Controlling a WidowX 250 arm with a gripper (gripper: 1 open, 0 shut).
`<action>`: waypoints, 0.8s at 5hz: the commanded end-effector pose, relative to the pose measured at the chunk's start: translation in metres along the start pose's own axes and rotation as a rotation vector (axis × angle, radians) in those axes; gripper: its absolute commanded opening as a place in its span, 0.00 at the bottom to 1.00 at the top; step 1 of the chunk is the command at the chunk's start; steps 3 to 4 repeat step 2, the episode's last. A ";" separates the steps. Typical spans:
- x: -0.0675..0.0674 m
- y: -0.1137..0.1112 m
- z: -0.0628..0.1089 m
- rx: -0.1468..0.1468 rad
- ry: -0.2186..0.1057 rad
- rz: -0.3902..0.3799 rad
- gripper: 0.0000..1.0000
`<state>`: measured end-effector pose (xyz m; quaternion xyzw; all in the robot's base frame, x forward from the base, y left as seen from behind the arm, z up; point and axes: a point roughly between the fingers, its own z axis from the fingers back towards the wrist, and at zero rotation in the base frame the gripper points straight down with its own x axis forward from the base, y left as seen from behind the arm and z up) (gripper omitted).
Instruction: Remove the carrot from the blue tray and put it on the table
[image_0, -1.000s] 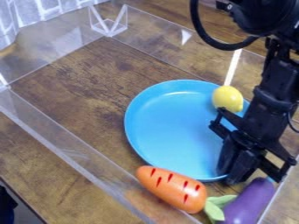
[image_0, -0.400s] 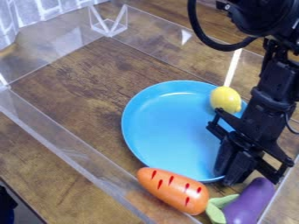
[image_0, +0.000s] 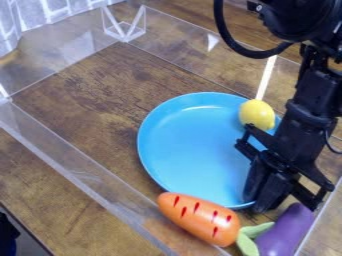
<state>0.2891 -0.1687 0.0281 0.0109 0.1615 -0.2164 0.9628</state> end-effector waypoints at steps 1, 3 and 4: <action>-0.004 -0.002 0.023 -0.009 -0.056 -0.026 0.00; -0.005 -0.001 0.025 -0.009 -0.056 -0.028 0.00; -0.005 -0.001 0.025 -0.009 -0.056 -0.028 0.00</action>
